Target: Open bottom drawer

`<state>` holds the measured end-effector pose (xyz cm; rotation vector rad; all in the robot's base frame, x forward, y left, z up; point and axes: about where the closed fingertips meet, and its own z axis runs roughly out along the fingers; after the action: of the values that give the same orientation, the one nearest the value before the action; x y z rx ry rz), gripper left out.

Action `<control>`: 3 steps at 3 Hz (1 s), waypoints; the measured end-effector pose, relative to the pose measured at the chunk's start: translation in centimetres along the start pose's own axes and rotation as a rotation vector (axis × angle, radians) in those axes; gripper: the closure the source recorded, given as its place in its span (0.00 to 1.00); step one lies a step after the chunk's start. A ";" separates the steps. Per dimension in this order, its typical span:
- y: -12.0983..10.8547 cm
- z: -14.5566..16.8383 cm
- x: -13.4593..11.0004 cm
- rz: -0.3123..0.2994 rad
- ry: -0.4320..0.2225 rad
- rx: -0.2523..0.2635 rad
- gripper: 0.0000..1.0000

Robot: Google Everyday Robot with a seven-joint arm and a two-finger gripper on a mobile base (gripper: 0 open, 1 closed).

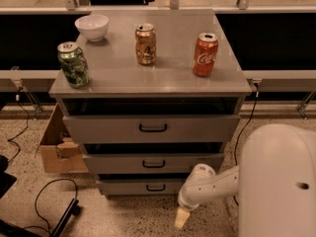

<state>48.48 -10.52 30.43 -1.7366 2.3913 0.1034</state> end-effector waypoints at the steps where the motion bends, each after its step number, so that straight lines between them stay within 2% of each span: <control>1: -0.7 3.9 0.4 0.003 0.015 0.025 0.00; 3: -3.6 11.0 0.3 -0.109 0.081 0.086 0.00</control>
Offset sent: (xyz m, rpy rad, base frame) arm 0.0430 0.0082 -0.1196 -0.1159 -0.1017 0.0806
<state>53.02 -10.16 19.79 -1.8593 2.3126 -0.0845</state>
